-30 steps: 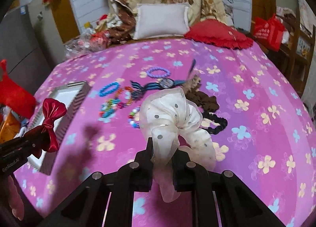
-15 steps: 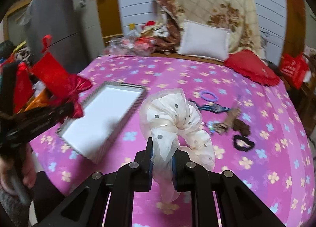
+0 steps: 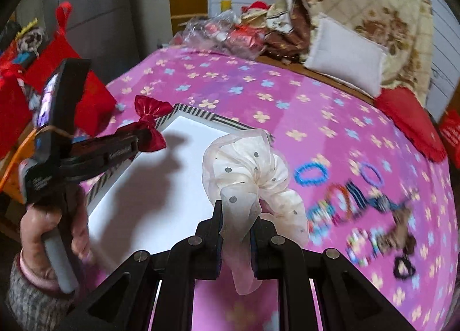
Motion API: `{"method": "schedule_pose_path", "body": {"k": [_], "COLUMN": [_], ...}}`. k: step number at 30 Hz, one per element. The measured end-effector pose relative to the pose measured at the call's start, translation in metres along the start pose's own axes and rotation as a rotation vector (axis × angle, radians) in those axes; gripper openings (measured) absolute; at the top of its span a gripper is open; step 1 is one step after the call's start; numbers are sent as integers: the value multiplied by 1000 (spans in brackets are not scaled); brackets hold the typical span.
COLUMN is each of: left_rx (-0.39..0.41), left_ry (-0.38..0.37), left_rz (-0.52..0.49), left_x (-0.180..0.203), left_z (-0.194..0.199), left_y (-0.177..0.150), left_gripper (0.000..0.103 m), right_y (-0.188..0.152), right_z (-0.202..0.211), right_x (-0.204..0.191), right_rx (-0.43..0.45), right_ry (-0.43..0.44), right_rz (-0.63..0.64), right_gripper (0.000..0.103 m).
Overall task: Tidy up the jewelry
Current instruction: 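Carry the red bow in the left tool while the right carries the scrunchie to the tray, then open the left tool over the tray while the right releases the scrunchie beside the bow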
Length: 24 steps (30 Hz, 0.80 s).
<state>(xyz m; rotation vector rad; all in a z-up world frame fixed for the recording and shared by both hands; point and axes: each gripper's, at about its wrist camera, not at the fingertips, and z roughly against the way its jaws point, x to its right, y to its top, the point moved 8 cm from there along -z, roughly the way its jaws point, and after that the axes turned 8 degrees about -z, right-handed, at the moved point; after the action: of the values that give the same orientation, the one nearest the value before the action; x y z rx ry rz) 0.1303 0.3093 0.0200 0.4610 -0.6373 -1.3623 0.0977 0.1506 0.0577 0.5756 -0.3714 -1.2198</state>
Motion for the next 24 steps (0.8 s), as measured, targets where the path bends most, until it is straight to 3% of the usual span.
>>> {"method": "schedule_pose_path", "body": {"k": [7,13,14,16,18,24], "left_rx": [-70,-82,-72,-58,-46,-34], "left_ry": [-35,-127,-129,-134,-144,-176], "left_rz": [90,67,59,55,59,88], "left_x": [-37,-25,-23,-22,-23,-25], "left_z": [-54,-67,-65,-62,-60,-56], "left_y": [3,-1,0,2,3,8], "left_gripper": [11,13,16,38,58,60], "right_y": [37,51,52,53,54,53], "right_z": [-92,-140,-145,-150,-149,-118], "right_x": [-27,-17,-14,-12,-9,1], "right_rx": [-73,-102,-112,-118,-112,-58], "right_ry": [-33,-65,-48,-18,-13,-7], "right_rz": [30,-37,-59,-86,-96,-108], "right_gripper": [14,15,19,42,45,46]}}
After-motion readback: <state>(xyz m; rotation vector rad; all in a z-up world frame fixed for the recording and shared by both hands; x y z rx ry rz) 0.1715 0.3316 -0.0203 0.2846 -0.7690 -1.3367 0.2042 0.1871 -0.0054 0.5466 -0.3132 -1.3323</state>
